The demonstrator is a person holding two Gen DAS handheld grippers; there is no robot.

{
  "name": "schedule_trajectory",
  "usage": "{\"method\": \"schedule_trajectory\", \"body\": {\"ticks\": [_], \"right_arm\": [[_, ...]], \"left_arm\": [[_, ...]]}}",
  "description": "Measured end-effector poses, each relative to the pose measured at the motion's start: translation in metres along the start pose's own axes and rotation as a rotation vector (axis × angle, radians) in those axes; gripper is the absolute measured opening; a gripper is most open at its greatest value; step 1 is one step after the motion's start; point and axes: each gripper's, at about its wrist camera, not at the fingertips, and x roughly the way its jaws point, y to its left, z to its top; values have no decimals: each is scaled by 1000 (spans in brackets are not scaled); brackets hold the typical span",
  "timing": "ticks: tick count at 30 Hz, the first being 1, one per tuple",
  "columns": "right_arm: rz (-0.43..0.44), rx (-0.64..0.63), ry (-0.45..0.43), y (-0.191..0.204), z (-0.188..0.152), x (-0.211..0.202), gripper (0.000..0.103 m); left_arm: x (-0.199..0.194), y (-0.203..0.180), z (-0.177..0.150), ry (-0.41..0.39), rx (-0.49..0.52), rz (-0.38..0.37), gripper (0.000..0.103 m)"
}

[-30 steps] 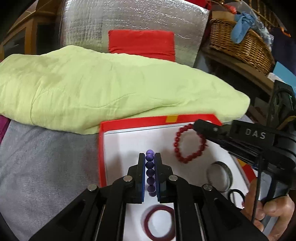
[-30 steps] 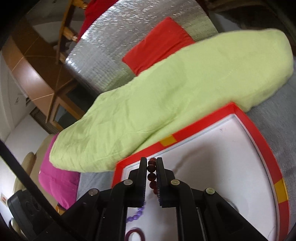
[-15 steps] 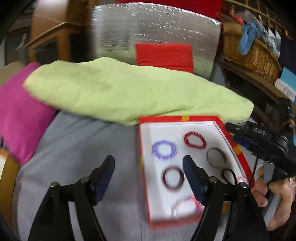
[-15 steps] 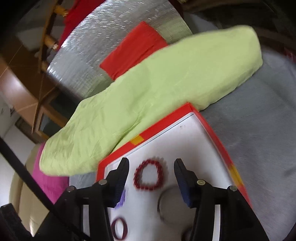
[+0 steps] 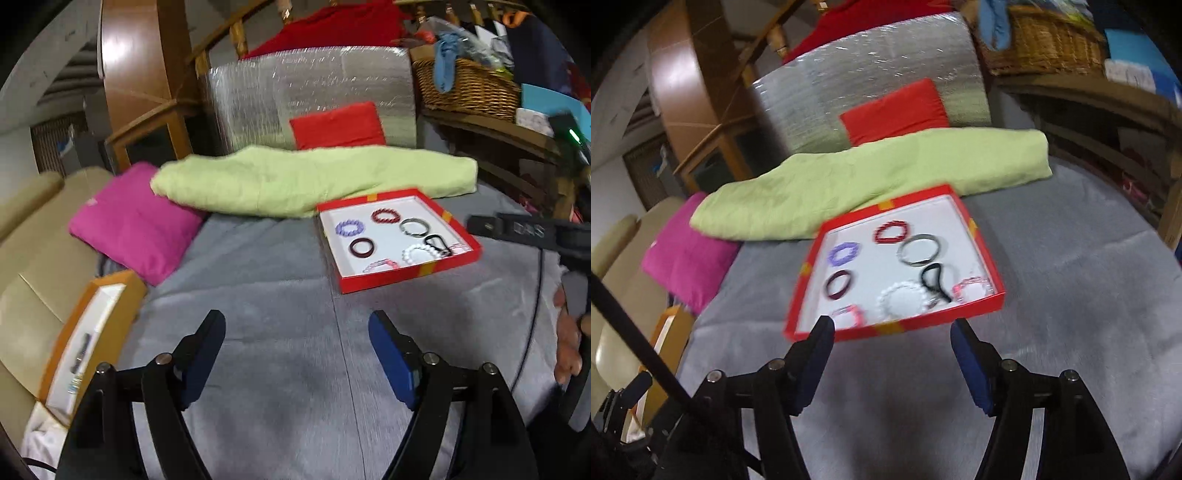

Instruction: Organize jewelry

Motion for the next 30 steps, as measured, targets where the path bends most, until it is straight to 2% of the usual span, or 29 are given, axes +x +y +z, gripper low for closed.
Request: {"method": "schedule_trajectory", "body": {"ticks": [7,13,17,24,30], "right_arm": [[10,-95,-90,49,5,-70,74],[-19,-160,-126,67,2,-110,78],[-59,-152,-152,59,0,-125,79],[-118,-38,-181,34,7,-134,80],[-123,37,-204,29,11,-138,80]], "left_arm": [[-80,4,2,-148,49,47,98],[-125,18,8,-235,20,26,100],[-141,27,9,-261,0,17,100],[-151,45,4,-281,-16,26,100],[-154,58,2,-284,-40,35,100]]}}
